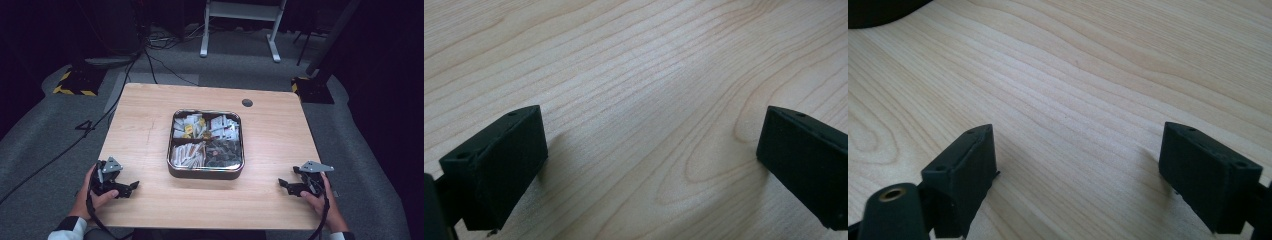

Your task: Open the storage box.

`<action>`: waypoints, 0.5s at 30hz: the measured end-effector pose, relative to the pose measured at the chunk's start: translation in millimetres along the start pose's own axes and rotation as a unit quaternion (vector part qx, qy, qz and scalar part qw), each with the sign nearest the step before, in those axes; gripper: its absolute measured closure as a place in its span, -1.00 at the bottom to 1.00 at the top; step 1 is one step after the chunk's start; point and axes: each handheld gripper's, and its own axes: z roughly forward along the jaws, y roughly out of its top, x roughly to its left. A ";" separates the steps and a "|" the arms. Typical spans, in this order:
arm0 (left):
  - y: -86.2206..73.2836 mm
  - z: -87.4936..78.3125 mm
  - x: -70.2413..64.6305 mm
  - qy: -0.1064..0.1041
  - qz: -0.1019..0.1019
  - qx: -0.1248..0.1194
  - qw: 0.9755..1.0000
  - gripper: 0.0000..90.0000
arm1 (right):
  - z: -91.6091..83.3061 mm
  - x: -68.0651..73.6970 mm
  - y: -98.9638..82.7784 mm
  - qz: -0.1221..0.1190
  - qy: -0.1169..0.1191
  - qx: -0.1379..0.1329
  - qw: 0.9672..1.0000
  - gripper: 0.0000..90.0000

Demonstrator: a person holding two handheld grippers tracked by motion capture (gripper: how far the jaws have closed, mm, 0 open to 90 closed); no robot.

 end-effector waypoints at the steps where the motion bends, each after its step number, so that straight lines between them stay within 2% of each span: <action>1: -0.1 -0.1 0.1 0.001 -0.001 0.000 1.000 -1.00 | 0.0 0.0 0.0 0.000 -0.001 0.000 1.000 -0.66; 15: -1.4 -1.3 0.0 0.004 -0.004 0.000 1.000 -1.00 | 0.7 -1.3 1.8 -0.005 0.003 0.006 1.000 -0.68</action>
